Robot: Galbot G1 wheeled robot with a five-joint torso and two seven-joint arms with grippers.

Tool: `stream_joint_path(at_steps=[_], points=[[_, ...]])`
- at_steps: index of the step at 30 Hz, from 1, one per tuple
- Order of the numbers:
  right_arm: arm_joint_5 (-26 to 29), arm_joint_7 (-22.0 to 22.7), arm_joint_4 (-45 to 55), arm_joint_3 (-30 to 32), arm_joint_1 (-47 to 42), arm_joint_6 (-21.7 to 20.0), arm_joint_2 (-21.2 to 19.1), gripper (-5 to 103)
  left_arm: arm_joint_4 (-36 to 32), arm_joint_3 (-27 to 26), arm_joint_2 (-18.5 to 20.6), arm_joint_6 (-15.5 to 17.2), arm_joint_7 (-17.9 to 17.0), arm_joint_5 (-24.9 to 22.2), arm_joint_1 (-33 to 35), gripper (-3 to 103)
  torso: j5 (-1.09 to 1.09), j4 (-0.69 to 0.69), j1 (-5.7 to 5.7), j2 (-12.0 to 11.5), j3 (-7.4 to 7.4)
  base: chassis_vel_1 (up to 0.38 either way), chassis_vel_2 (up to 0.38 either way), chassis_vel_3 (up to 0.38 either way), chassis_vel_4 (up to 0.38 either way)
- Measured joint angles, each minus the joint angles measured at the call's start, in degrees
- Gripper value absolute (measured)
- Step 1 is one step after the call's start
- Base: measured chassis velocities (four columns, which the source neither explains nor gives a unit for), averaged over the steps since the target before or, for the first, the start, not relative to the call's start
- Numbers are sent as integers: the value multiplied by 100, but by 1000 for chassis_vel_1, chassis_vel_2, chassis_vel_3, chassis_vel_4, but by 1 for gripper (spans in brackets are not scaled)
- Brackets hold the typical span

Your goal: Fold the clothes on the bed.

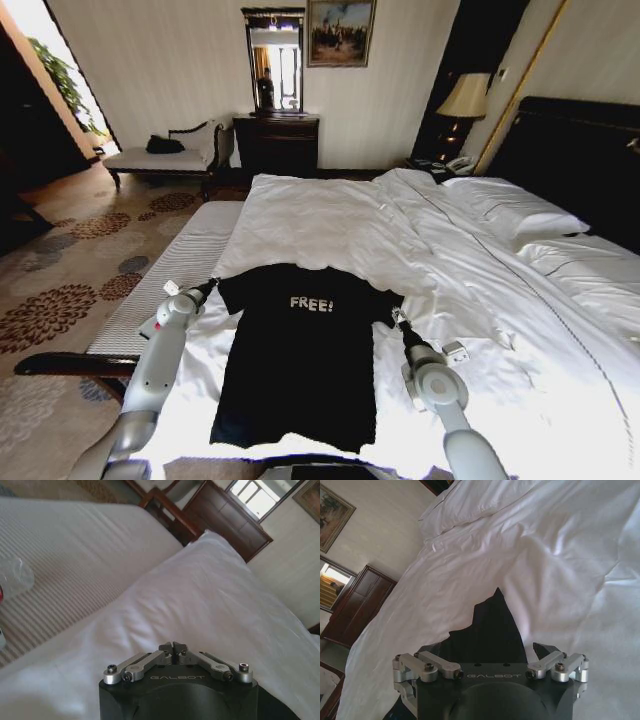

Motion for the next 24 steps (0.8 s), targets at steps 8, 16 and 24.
stream_joint_path(at_steps=[8, 16, 24], points=[[-15, 5, 53, 15, -60, 0, 18, 100, -1122, -236, 275, -266, -157, 67, 400, 27, 3, 0, -1, 1, -1, 0, 0, 0, 0], [-5, 39, 195, 27, -118, -5, 27, 100, -2311, -848, 418, -251, -483, -127, 1184, 54, 0, 1, -1, 0, -1, 0, 0, 0, 0], [63, 201, 648, -142, -495, -150, -16, 100, -4473, -1378, 380, 143, -785, -451, 2269, 81, 1, 0, -1, 0, -2, 0, 0, 0, 0]])
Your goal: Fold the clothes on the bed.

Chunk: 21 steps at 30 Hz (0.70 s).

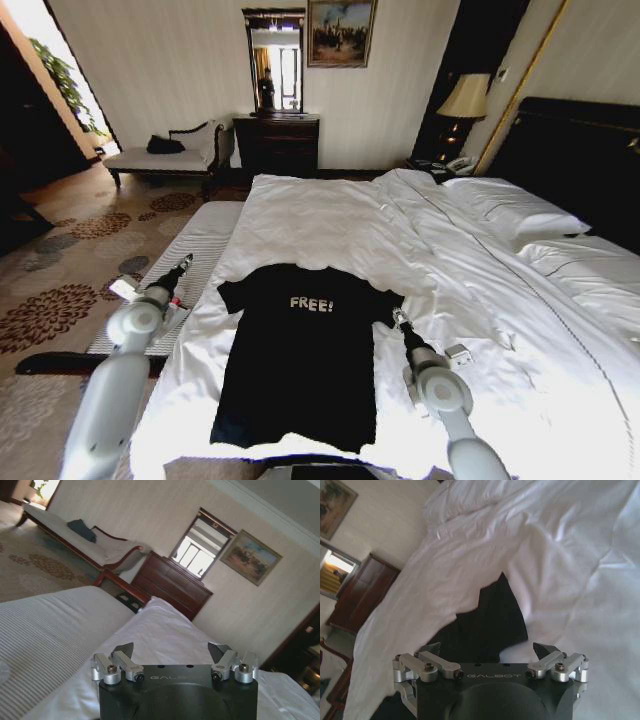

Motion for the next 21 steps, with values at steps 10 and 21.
stream_joint_path(at_steps=[10, 21], points=[[477, 405, 236, 36, -309, -501, -95, 100, -1706, 36, -586, 260, -264, 449, 1020, 100, 1, 1, 0, 0, 1, 0, 0, 0, 0], [-417, -548, -286, 232, -1103, -88, -368, 100, -2057, 621, -943, -343, 271, 2815, 1174, 100, 2, 0, 0, 0, 1, 0, 0, 0, 0]])
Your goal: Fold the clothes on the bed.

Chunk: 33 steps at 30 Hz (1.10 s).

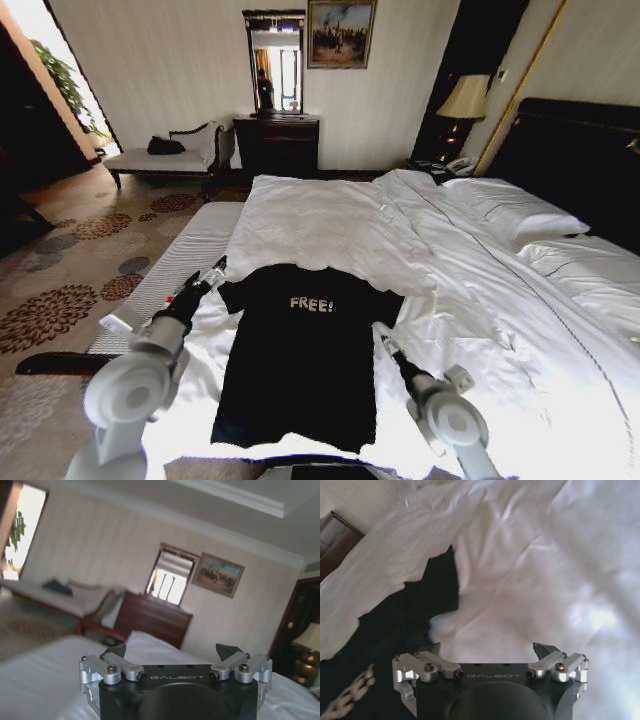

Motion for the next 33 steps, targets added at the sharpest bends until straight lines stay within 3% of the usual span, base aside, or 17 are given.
stream_joint_path(at_steps=[1, 2, 4, 5, 9, 11, 12, 13, 16, 22, 27, 33], points=[[-293, -323, -197, 70, -103, 272, -98, 100, -8, 43, 22, -62, 56, 132, -5, 100, 0, 0, 0, 0, 0, 0, 0, 0, 0], [-293, -323, -197, 70, -103, 272, -98, 100, -8, 43, 22, -62, 56, 132, -5, 100, 0, 0, 0, 0, 0, 0, 0, 0, 0], [-385, -561, -278, 213, -154, 528, -169, 100, -152, 51, 35, 62, -16, -280, -25, 100, 0, -3, 0, 1, 0, 0, 0, 0, 0], [-272, -600, -227, 342, -125, 605, -179, 100, -293, -6, 47, 218, -131, -716, -23, 100, -1, -2, 0, 1, 0, 0, 0, 0, 0], [-66, -592, -132, 388, 157, 663, -130, 100, -491, -165, 79, 394, -298, -1212, 41, 100, -2, 1, 0, 0, 0, 0, 0, 0, 0], [93, -546, -162, 337, 429, 698, -86, 100, -582, -267, 92, 525, -376, -1668, 66, 100, -1, 1, 0, 1, 0, 0, 0, 0, 0], [305, -418, -256, 289, 735, 718, -62, 100, -603, -345, 112, 563, -408, -2194, 77, 100, -2, 1, 0, 0, 0, 0, 0, 0, 0], [305, -418, -256, 289, 735, 718, -62, 100, -603, -345, 112, 563, -408, -2194, 77, 100, -2, 1, 0, 0, 0, 0, 0, 0, 0], [921, 114, -748, 130, 1541, 741, -176, 100, -614, -422, 163, 516, -431, -2934, 67, 100, 0, 1, 0, 0, 0, 0, 0, 0, 0], [1383, 315, -1747, -197, 2559, 672, -595, 100, -612, -423, 28, 530, -472, -3247, -40, 100, 0, 1, 2, -1, 1, 0, 0, 0, 0], [1565, -459, -2933, -585, 3559, 242, -1059, 100, -598, -406, -23, 575, -562, -3351, -205, 100, 0, 1, 2, -1, 1, 0, 0, 0, 0], [1398, -784, -3511, -732, 3860, 126, -1248, 100, -592, -414, -18, 642, -574, -3422, -253, 100, 1, 0, 2, -1, 1, 0, 0, 0, 0]])
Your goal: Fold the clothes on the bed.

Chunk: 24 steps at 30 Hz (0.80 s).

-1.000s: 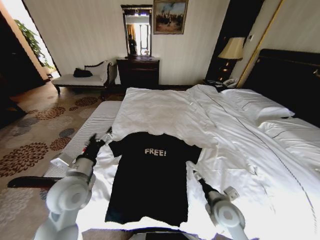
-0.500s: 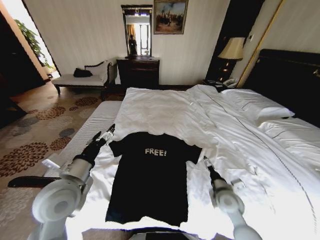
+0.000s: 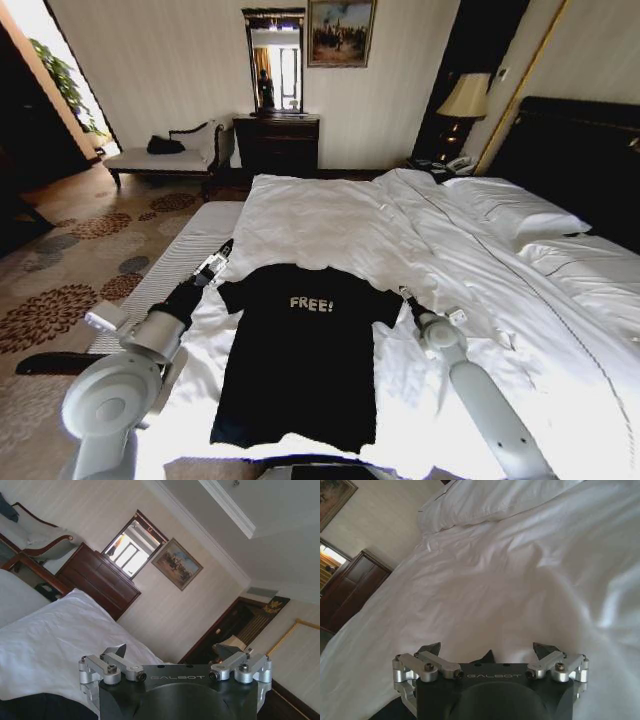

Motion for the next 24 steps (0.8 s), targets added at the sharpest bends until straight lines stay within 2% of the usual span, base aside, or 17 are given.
stream_joint_path(at_steps=[7, 12, 24], points=[[-61, -373, -112, 27, -104, 16, -108, 100, 6, -8, -80, 56, -27, 45, 180, 100, -1, -1, -1, 1, -1, 0, 0, 0, 0], [-369, -767, -171, -99, -144, 166, -124, 100, 9, 26, -103, 60, -45, 170, 248, 100, -1, 1, -1, 1, -1, 0, 0, 0, 0], [-529, -990, -213, -372, -110, 194, -205, 100, 12, 10, -21, 65, -70, 232, 198, 100, -2, 1, -1, 1, -1, 0, 0, 0, 0]])
